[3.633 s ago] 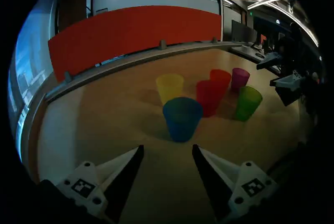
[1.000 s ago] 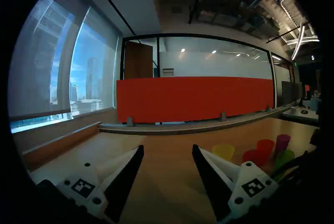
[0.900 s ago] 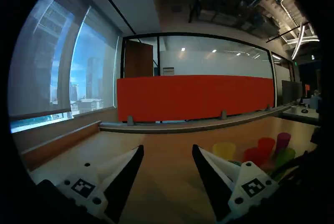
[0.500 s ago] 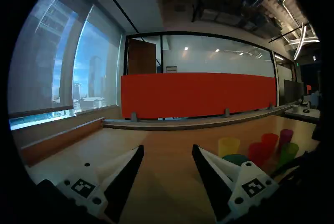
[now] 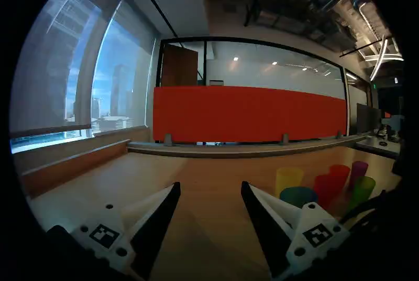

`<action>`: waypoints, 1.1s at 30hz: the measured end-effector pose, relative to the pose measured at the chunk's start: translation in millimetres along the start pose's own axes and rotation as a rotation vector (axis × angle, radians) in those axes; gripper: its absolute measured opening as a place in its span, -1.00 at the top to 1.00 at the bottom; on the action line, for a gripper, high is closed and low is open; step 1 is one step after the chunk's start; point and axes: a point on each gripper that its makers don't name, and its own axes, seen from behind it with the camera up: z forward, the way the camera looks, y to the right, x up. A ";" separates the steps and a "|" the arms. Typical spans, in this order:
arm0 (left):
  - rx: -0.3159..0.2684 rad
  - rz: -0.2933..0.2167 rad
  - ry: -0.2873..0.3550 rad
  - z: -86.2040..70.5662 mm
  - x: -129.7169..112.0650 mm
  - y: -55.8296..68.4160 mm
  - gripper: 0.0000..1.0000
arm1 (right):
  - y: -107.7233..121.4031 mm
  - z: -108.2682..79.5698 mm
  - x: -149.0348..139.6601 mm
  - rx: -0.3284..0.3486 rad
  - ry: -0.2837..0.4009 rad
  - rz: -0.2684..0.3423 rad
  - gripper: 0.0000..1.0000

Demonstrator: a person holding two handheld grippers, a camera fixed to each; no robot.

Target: Pour water

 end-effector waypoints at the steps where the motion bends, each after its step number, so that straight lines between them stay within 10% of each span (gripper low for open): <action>1: 0.000 0.001 0.000 0.1 -0.3 -0.1 -0.71 | -0.6 0.2 -0.1 0.002 -0.001 0.000 -1.00; 33: 0.005 0.022 0.019 -5.2 1.9 -0.2 -0.71 | -3.3 4.6 2.3 0.022 0.010 0.010 -1.00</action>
